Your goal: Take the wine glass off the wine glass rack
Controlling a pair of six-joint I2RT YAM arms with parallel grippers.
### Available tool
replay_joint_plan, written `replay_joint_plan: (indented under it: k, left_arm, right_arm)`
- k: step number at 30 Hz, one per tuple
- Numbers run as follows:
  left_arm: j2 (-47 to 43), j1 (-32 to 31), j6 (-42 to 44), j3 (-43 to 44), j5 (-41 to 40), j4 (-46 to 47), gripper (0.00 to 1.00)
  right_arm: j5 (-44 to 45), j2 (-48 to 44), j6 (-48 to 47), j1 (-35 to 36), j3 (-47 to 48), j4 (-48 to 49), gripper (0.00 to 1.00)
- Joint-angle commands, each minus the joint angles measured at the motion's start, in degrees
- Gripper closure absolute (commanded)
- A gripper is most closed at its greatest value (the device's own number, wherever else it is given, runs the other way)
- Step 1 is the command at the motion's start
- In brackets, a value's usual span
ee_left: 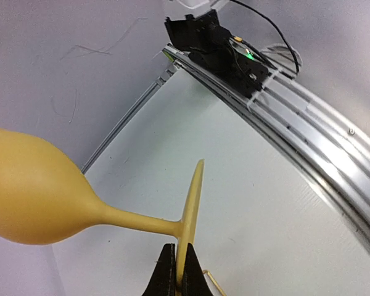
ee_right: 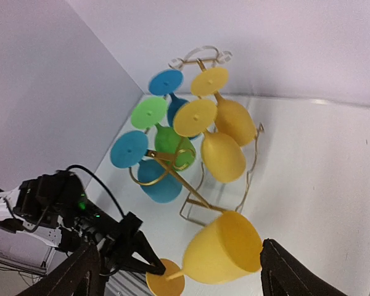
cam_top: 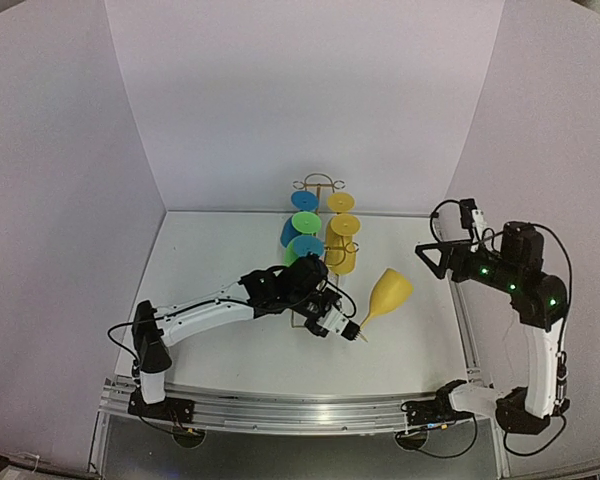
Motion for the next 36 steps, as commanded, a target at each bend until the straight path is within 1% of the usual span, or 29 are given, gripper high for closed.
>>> replay_joint_plan:
  k: [1,3,4,5,7,8,11,13,17,20,26,32,36]
  left_arm:
    - [-11.0,2.1,15.6,-18.2,-1.3,28.6,1.00]
    - [-13.3,2.3,18.6,-30.6,-1.5,48.1,1.00]
    - [-13.8,2.3,19.7,-35.4,-1.3,54.6,1.00]
    - [-14.1,2.3,20.1,-38.2,-1.1,59.8,1.00]
    - [-14.5,2.2,20.1,-42.0,-0.9,65.4,1.00]
    - [-14.3,2.1,20.4,-43.9,-1.1,68.3,1.00]
    - [-13.1,1.7,22.0,-46.5,-1.8,73.3,1.00]
    - [-12.5,1.6,22.4,-46.4,-2.1,73.9,1.00]
    - [-11.2,1.4,23.1,-45.8,-2.1,75.0,1.00]
    - [-11.2,1.2,23.4,-45.5,-2.1,73.8,1.00]
    - [-11.4,0.9,24.6,-44.7,-1.8,69.0,1.00]
    - [-12.0,0.9,23.5,-44.3,-2.6,66.1,1.00]
    - [-12.0,0.9,22.6,-43.6,-3.7,65.0,1.00]
  right_arm:
    - [2.7,6.7,8.3,-0.1,0.4,-16.3,0.16]
    - [1.4,6.3,8.8,-0.1,-0.7,-16.3,0.20]
    - [0.3,6.0,8.5,-0.1,-1.2,-16.1,0.24]
    - [-1.8,5.6,8.0,-0.1,-1.8,-15.8,0.28]
    - [-8.3,4.8,6.5,-0.2,-4.1,-14.7,0.34]
    - [-10.1,4.2,6.1,-0.1,-5.2,-14.5,0.35]
    - [-12.9,2.9,5.2,-0.1,-7.6,-14.2,0.36]
    - [-14.4,2.9,5.7,-0.1,-8.7,-13.7,0.36]
    - [-12.9,3.4,6.9,-0.1,-11.6,-12.7,0.36]
    - [-13.4,3.7,7.5,-0.1,-13.2,-10.7,0.36]
    - [-15.7,4.8,8.8,0.0,-11.6,-7.9,0.37]
    - [-14.7,5.0,9.2,0.0,-9.4,-7.9,0.38]
    - [-17.6,4.1,8.2,0.0,-10.4,-6.9,0.40]
